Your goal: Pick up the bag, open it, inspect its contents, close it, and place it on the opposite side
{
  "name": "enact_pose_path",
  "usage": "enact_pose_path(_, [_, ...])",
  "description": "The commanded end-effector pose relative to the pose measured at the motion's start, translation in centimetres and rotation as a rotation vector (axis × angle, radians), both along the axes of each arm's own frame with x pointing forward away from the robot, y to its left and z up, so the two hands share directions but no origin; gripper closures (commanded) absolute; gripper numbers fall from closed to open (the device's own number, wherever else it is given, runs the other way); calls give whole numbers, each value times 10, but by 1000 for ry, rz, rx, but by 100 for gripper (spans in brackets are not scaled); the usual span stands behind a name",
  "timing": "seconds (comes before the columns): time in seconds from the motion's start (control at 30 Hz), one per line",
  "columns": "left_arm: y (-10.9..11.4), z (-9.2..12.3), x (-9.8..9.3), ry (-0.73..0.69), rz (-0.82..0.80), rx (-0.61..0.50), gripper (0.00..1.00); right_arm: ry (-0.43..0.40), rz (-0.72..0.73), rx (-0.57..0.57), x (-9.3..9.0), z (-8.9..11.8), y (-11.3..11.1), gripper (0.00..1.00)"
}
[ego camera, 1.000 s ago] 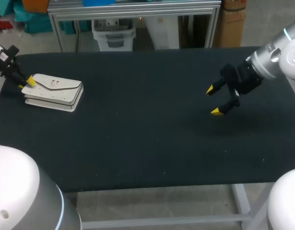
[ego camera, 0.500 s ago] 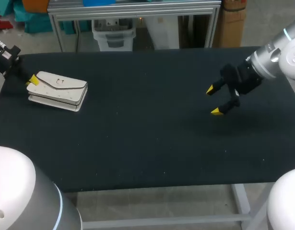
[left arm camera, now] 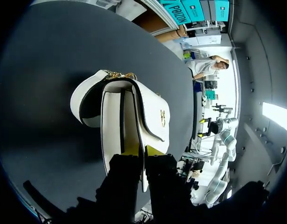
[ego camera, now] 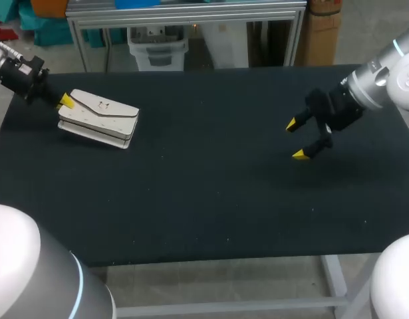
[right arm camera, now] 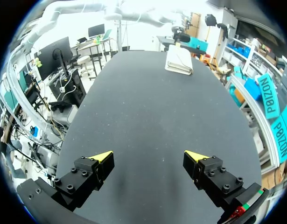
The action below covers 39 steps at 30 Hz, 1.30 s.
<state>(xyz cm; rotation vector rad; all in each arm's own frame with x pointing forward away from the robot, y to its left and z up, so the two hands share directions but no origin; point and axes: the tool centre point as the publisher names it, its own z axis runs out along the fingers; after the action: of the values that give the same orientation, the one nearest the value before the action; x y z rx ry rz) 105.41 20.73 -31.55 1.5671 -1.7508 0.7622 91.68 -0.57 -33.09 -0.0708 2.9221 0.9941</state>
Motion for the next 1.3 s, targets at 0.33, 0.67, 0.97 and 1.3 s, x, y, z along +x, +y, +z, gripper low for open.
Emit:
enact_pose_path(0.33, [-50,-16,-22,137,-111,-8,100,0,0,1,0,0,0,0])
enact_pose_path(0.67, [-52,-16,-25,139,-99,-27,100,0,0,1,0,0,0,0])
enact_pose_path(0.97, [-52,-16,-25,139,-99,-27,100,0,0,1,0,0,0,0])
enact_pose_path(1.3, [-68,-17,-48,120,95,-101,100,0,0,1,0,0,0,0])
